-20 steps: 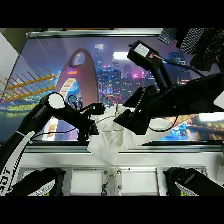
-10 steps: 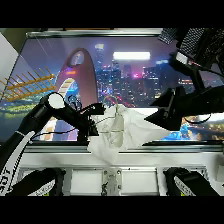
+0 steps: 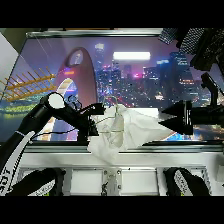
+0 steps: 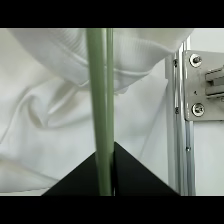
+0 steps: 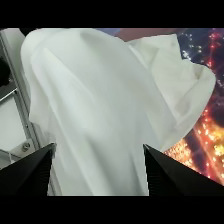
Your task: Fold the clothes and pants, and hang the long-sleeved shirts on hangers.
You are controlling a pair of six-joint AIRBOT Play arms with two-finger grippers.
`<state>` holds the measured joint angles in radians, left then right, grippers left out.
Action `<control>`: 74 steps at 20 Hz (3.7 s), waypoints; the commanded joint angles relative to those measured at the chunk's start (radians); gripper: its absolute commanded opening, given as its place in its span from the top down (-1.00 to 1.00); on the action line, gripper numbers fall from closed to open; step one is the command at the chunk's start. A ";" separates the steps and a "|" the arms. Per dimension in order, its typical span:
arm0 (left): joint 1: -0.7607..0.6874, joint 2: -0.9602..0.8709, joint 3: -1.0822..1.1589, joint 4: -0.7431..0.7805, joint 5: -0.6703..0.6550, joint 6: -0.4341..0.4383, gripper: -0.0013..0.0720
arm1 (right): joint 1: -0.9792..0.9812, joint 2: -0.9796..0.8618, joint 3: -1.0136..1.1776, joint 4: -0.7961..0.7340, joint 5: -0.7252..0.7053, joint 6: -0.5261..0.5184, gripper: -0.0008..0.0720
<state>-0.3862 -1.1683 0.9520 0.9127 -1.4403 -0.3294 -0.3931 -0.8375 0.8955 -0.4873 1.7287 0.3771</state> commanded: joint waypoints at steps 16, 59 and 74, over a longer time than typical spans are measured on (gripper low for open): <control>0.000 -0.001 0.001 0.000 0.000 0.000 0.94 | -0.065 -0.229 -0.233 0.138 0.051 -0.480 -0.67; 0.000 0.000 0.001 0.003 0.000 0.000 0.94 | 0.084 -0.289 -0.234 0.197 0.003 -0.460 0.92; 0.000 0.000 0.001 0.011 0.001 -0.071 -0.17 | 0.084 -0.289 -0.234 0.198 0.003 -0.460 0.94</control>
<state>-0.3870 -1.1687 0.9527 0.9161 -1.4361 -0.3618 -0.3084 -1.1263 0.6613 -0.2901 1.7294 -0.0826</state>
